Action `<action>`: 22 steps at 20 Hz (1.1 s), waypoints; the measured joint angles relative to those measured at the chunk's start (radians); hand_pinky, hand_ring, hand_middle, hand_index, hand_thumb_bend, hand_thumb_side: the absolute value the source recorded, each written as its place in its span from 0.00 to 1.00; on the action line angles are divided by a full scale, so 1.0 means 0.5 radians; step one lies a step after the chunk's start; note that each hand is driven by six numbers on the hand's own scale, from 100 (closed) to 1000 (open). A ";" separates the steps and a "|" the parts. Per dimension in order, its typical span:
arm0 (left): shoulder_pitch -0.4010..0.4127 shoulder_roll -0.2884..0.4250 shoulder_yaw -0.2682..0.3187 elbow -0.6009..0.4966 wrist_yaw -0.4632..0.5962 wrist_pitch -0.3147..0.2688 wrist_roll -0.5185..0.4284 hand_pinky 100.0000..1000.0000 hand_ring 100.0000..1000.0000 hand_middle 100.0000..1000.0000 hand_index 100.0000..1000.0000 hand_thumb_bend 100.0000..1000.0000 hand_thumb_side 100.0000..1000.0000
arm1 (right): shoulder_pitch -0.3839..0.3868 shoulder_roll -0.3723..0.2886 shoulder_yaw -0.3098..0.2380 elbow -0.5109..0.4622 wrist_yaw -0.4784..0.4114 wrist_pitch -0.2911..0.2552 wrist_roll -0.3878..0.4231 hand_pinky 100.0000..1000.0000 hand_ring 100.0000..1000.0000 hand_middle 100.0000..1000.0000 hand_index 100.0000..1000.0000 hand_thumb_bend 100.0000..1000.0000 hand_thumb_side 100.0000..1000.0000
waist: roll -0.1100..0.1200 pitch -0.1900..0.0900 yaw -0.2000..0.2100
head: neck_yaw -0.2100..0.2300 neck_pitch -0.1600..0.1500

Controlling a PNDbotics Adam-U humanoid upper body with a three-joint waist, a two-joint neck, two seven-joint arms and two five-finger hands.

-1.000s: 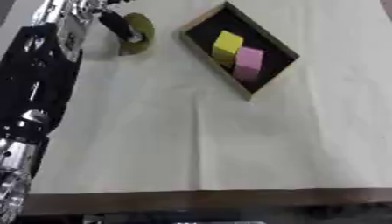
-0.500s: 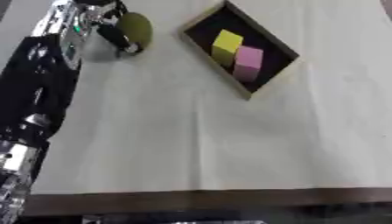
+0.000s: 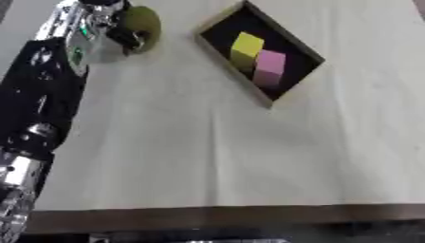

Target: Pick up objects on the table and place them in the box.

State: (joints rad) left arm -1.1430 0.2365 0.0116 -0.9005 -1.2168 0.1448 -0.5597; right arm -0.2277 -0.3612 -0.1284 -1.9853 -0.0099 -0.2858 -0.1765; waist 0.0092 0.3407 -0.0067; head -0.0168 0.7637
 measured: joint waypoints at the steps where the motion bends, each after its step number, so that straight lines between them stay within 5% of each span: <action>1: 0.000 0.000 0.000 -0.027 0.014 0.007 0.001 0.75 0.66 0.58 0.72 0.00 0.21 | 0.000 0.001 0.000 0.000 0.001 0.003 0.001 0.91 0.85 0.57 0.89 0.00 0.58 | 0.000 0.000 0.000 | 0.000 0.000; 7: -0.022 0.000 -0.001 -0.166 0.053 0.027 -0.007 0.72 0.61 0.54 0.68 0.00 0.10 | 0.001 0.006 0.000 0.000 0.005 0.012 0.000 0.91 0.85 0.57 0.89 0.00 0.59 | 0.002 0.000 0.003 | -0.002 0.000; 14: -0.077 -0.028 -0.052 -0.315 0.105 0.009 -0.002 0.71 0.60 0.54 0.67 0.00 0.11 | 0.000 0.006 0.000 0.000 0.007 0.014 -0.002 0.91 0.85 0.57 0.89 0.00 0.59 | 0.002 0.000 0.002 | 0.000 0.000; 22: -0.121 -0.238 -0.106 -0.329 0.091 -0.026 0.023 0.70 0.60 0.54 0.67 0.00 0.15 | -0.004 0.009 0.012 0.000 0.006 0.024 0.008 0.91 0.85 0.56 0.89 0.00 0.59 | 0.012 0.000 -0.032 | 0.024 -0.009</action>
State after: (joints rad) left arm -1.2036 0.1176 -0.0413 -1.0648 -1.1712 0.1317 -0.5484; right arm -0.2295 -0.3568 -0.1227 -1.9853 -0.0069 -0.2738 -0.1725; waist 0.0153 0.3406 -0.0228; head -0.0046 0.7591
